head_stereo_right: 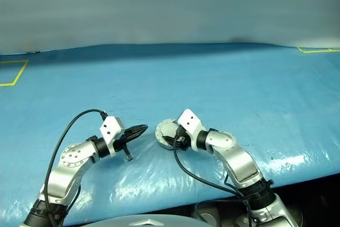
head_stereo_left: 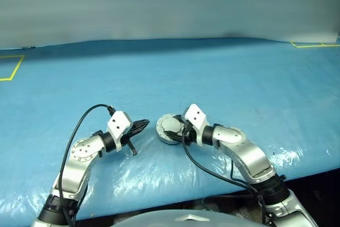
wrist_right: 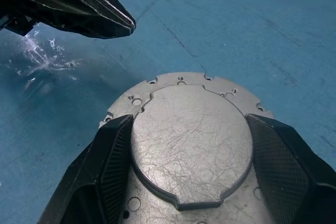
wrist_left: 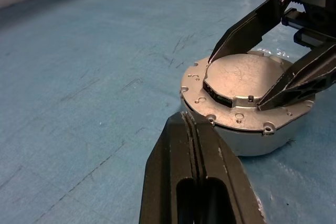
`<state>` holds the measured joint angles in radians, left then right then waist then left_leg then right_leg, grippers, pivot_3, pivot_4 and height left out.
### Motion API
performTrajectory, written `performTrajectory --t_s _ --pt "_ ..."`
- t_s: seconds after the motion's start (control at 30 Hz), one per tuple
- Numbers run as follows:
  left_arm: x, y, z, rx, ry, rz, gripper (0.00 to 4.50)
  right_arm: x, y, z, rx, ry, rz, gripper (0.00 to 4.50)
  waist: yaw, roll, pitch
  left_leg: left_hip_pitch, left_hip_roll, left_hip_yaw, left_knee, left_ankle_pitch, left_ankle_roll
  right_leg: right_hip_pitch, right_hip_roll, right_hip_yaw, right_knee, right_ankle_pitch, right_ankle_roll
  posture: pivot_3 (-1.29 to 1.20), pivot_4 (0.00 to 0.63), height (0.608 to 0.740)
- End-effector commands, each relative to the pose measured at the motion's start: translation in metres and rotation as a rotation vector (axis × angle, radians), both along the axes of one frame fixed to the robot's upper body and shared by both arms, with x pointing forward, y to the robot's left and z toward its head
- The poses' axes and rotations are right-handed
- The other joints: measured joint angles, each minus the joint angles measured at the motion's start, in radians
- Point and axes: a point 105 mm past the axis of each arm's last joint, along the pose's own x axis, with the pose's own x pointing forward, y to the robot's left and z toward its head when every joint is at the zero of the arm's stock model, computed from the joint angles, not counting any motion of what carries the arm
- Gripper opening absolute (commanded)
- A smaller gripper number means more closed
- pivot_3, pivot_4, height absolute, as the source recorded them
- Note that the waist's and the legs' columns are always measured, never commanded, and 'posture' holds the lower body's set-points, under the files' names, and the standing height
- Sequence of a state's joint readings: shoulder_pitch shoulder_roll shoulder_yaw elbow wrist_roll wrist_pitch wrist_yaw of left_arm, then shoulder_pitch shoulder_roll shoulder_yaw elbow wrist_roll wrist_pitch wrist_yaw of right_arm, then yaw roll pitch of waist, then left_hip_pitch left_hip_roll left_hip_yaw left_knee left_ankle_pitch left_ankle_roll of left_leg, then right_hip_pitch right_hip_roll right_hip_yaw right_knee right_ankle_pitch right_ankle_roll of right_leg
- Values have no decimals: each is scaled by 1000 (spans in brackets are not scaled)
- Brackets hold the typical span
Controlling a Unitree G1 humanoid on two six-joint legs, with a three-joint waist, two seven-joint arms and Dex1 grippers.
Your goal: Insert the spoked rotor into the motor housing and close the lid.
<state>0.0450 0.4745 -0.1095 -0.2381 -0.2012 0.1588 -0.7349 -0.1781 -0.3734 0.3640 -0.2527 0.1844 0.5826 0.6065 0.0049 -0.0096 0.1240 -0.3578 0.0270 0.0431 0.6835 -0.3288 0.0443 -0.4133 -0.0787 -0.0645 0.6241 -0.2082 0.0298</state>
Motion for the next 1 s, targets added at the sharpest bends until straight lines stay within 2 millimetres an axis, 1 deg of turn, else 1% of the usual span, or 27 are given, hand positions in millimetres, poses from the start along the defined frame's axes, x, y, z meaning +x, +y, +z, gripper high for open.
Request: performTrajectory --t_s 0.03,0.07,0.1,0.13,0.2,0.33,0.43,0.5,0.6,0.67,0.73,0.8,0.83,0.9,1.0 --pt "1 -5 10 -6 -53 -23 0 -11 -33 -73 -218 216 -130 3035 -5 0 0 1 0 0 0 0 -1 1 0 0 0 0 0 0 150 740" --pt "0 -5 11 -6 -53 -26 0 -14 -32 -74 -220 217 -109 3035 -5 0 0 1 1 -1 1 1 -2 1 0 -1 1 -2 5 0 150 740" --pt "0 -5 11 -7 -54 -26 0 -16 -33 -76 -244 205 -93 3035 -5 1 0 1 1 -1 1 2 -3 1 -1 -2 1 -2 5 0 150 740" --pt "1 -5 11 -5 -57 -20 0 -16 -34 -77 -270 186 -95 3035 -4 1 0 1 1 -2 1 3 -3 1 -1 -2 2 -2 5 0 150 740" --pt "2 -4 11 -5 -58 -15 0 -12 -31 -75 -238 183 -126 3035 -4 1 0 1 1 -3 1 4 -4 1 -1 -3 2 -2 5 0 150 740" --pt "2 -4 11 -10 -63 -9 0 -1 -12 -60 -122 155 -153 3035 -16 0 0 1 2 -5 0 5 -5 1 1 -4 3 -1 5 0 150 740" --pt "2 -5 11 -9 -63 -15 0 10 6 -44 -28 137 -167 3035 -22 0 1 1 3 -5 0 5 -5 0 2 -3 3 0 3 0 150 740" --pt "3 -4 11 -8 -64 -13 0 14 15 -37 -4 114 -155 3035 -22 1 3 1 3 -6 0 6 -6 -1 3 -4 3 0 2 0 150 740" --pt "4 -4 11 3 -69 -17 0 18 22 -32 13 111 -148 3035 -22 3 5 0 3 -7 0 6 -6 -2 3 -4 3 0 2 0 150 740" --pt "5 -5 11 1 -71 -16 0 20 22 -33 -13 89 -142 3035 -22 3 6 -2 2 -7 0 6 -6 -3 3 -4 3 1 1 0 150 740" --pt "5 -6 12 -4 -75 -15 0 21 17 -38 -46 87 -153 3035 -22 6 7 -3 1 -7 -1 6 -6 -4 3 -4 2 2 -1 0 150 740" --pt "5 -6 12 -6 -77 -9 0 14 8 -51 -136 79 -124 3035 -22 7 8 -3 1 -7 -1 6 -6 -4 3 -4 2 3 -3 0 150 740" --pt "6 -6 12 -7 -77 -6 0 13 6 -54 -161 72 -115 3035 -20 8 8 -3 1 -7 -2 6 -6 -4 3 -4 2 3 -3 0 150 740" --pt "7 -6 8 1 -67 3 0 7 3 -58 -168 85 -104 3035 -18 8 8 -3 0 -7 -2 5 -6 -3 3 -5 2 2 -3 0 150 740" --pt "13 -4 0 36 -57 37 0 2 4 -58 -146 104 -90 3035 -14 9 8 -2 -1 -8 -2 5 -6 -3 3 -6 1 0 1 0 150 740"
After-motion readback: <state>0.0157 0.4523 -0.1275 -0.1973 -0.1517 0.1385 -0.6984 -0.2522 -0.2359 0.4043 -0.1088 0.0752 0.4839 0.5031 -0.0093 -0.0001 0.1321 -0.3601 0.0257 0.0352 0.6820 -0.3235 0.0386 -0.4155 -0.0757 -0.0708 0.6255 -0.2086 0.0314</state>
